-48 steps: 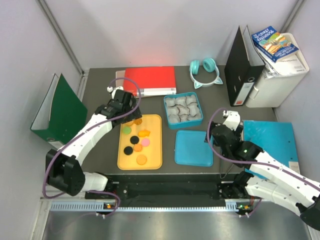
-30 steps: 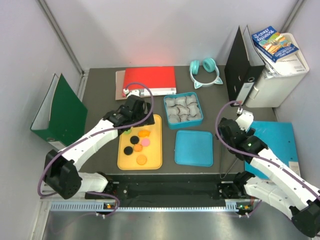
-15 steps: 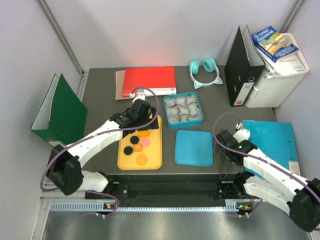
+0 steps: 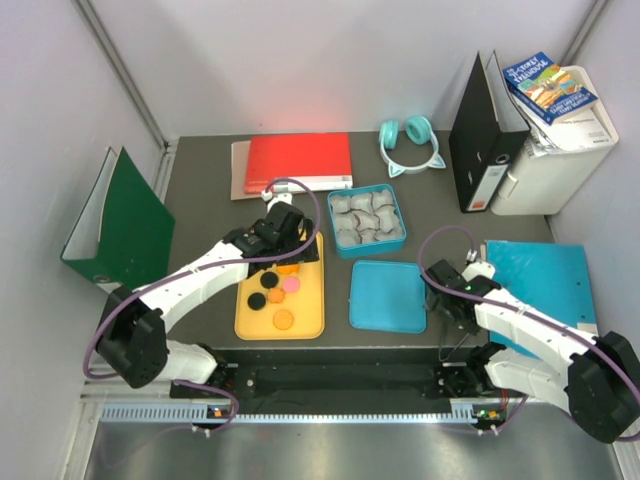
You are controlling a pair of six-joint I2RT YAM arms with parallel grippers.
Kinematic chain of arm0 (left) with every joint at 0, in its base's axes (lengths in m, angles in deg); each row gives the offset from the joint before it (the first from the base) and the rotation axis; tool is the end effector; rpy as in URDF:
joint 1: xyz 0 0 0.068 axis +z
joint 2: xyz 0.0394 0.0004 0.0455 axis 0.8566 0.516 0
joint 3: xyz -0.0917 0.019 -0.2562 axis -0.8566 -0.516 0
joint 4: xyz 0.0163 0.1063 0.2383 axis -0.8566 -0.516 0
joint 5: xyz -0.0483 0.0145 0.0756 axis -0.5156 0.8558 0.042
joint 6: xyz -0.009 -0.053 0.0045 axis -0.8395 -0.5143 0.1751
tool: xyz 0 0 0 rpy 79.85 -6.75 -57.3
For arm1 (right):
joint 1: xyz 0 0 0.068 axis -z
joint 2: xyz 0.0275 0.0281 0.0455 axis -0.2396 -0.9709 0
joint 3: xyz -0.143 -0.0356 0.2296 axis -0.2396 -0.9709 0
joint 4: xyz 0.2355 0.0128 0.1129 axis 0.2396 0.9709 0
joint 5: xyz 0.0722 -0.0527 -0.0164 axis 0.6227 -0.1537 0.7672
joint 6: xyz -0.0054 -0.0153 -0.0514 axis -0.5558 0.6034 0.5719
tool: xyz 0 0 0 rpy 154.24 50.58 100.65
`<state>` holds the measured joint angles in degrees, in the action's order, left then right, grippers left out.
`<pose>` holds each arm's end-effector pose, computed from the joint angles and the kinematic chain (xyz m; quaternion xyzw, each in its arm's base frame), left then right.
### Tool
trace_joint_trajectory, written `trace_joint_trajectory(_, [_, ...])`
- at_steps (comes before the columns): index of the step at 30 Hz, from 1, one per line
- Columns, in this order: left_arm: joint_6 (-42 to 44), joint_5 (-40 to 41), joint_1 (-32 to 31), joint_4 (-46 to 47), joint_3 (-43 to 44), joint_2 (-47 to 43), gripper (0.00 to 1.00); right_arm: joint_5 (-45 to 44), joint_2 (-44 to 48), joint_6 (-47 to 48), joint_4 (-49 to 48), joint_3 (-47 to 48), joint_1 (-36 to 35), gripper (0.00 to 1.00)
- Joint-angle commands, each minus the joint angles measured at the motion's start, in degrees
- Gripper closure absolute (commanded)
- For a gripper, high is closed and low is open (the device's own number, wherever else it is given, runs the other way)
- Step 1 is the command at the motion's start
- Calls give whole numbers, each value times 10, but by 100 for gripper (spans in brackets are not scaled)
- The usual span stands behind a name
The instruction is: Pack the cookies
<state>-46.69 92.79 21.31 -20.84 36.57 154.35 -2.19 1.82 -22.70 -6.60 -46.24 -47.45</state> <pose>0.2299 -0.1671 0.2495 -0.0354 0.9368 -0.1180 0.3274 0.1303 0.0658 0.1589 0.2710 0.9238 -0.0887 0.2555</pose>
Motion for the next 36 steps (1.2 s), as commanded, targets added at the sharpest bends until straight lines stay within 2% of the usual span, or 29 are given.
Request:
trace_joint_trajectory(1, [-6, 2, -3, 22, -4, 4, 2, 0, -4, -2, -24, 4, 4, 22])
trace_joint_trajectory(5, [-6, 1, -3, 23, -3, 7, 2, -2, -19, 9, -37, 16, 11, 35])
trace_joint_trajectory(8, [-6, 3, -3, 20, -3, 6, 2, -13, -35, 18, -39, 34, 17, 48])
trace_joint_trajectory(11, [-4, 6, -3, 18, -3, 4, 2, -25, -52, 31, -45, 51, 25, 72])
trace_joint_trajectory(12, [-4, 8, -3, 17, -3, 5, 2, -27, -56, 39, -46, 57, 27, 77])
trace_joint_trajectory(20, [-6, 3, -3, 18, -3, 10, 2, -47, -100, 94, -78, 88, 65, 98])
trace_joint_trajectory(28, [-5, 5, -3, 17, -9, 3, 2, -109, -209, 173, -84, 233, 83, 100])
trace_joint_trajectory(36, [-1, 6, -3, 15, -8, -7, 2, -96, -321, 238, -90, 347, 155, 100])
